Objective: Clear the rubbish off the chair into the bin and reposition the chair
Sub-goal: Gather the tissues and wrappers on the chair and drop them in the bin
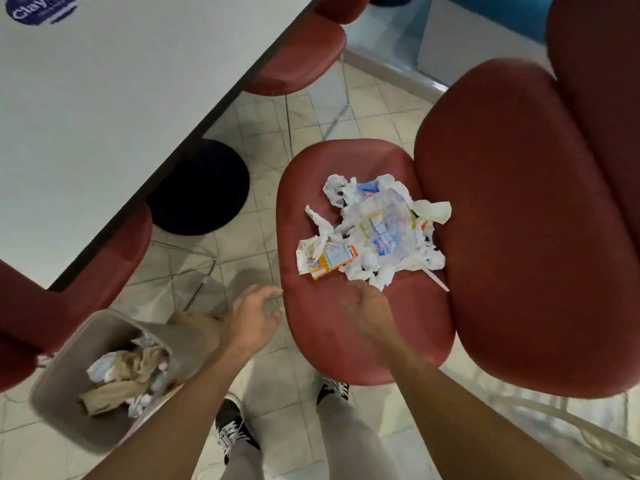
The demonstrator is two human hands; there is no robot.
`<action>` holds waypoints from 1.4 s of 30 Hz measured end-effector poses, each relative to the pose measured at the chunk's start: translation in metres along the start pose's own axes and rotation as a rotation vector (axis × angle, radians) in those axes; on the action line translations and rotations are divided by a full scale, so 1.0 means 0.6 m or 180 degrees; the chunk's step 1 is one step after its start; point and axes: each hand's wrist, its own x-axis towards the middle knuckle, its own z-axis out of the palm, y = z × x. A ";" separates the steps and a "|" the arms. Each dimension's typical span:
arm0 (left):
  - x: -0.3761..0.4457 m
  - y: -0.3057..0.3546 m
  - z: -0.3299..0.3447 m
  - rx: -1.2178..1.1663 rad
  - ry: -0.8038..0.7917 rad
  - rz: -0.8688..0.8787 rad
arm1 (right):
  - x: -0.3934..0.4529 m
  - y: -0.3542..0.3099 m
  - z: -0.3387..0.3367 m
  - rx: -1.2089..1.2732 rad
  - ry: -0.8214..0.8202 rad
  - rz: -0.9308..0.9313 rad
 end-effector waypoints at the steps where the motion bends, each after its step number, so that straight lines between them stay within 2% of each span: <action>1: 0.017 0.016 0.015 0.0046 -0.0019 0.0057 | 0.015 0.014 -0.010 -0.0016 -0.0001 0.0046; 7: 0.115 0.076 0.109 0.0243 -0.0251 0.0219 | 0.084 0.091 -0.030 0.0013 -0.0003 0.0102; 14: 0.192 0.088 0.217 0.0780 -0.0481 0.0493 | 0.172 0.152 -0.024 -0.0673 -0.0334 -0.0278; 17: 0.212 0.085 0.251 0.0956 -0.0403 0.0545 | 0.202 0.152 -0.014 -0.1106 -0.0145 -0.0613; 20: 0.230 0.076 0.276 0.1092 -0.0259 0.0581 | 0.227 0.143 0.003 -0.1145 -0.0020 -0.0765; 31: 0.255 0.058 0.289 0.1398 -0.0206 0.0698 | 0.277 0.141 0.050 -0.1414 -0.0005 -0.0637; 37: 0.220 0.076 0.269 0.1235 -0.0163 0.0636 | 0.246 0.136 0.025 -0.1248 0.0003 -0.0516; 42: 0.171 0.092 0.242 0.0890 0.0128 0.0639 | 0.191 0.121 -0.005 -0.1218 0.0091 -0.0457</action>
